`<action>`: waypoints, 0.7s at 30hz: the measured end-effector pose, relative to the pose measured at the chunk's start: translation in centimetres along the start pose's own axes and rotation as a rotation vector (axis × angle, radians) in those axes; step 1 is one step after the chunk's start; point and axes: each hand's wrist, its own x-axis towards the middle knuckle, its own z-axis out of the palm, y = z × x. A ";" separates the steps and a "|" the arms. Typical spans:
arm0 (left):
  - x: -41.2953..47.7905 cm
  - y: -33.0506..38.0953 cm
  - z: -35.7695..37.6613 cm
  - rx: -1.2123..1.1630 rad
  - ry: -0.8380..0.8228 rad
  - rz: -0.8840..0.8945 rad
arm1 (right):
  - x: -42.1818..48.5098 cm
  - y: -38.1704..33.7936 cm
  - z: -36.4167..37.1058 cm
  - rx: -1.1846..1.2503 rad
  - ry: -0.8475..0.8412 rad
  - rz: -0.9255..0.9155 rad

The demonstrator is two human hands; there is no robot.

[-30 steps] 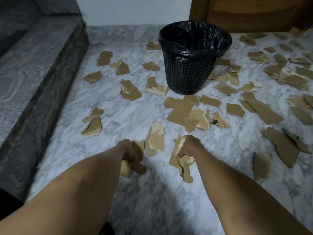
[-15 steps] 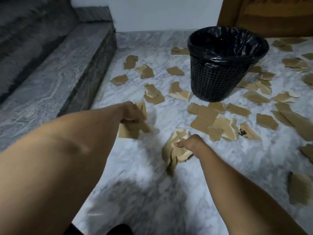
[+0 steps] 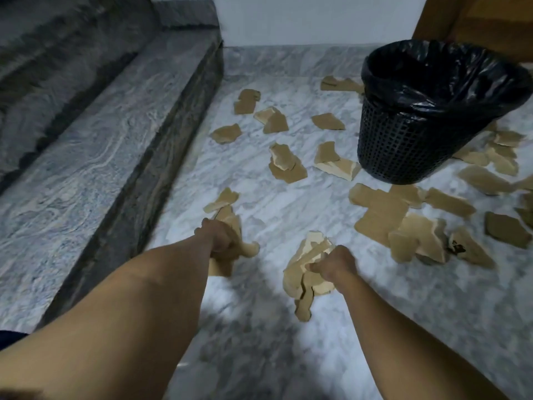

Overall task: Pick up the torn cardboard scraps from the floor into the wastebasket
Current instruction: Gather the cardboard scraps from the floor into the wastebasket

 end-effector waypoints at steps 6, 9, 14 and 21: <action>-3.2 2.0 -1.7 -0.037 -0.067 0.136 | 1.2 -0.8 -0.1 -0.051 -0.032 0.006; -3.5 2.6 -1.1 -0.149 -0.007 0.095 | 1.9 -1.8 0.3 -0.190 -0.043 -0.001; -4.7 3.4 -0.7 -0.181 -0.083 0.128 | 2.0 -3.3 0.9 -0.375 -0.029 0.032; -3.7 4.1 0.1 -0.111 -0.089 0.181 | 3.0 -2.4 0.4 -0.379 -0.091 0.029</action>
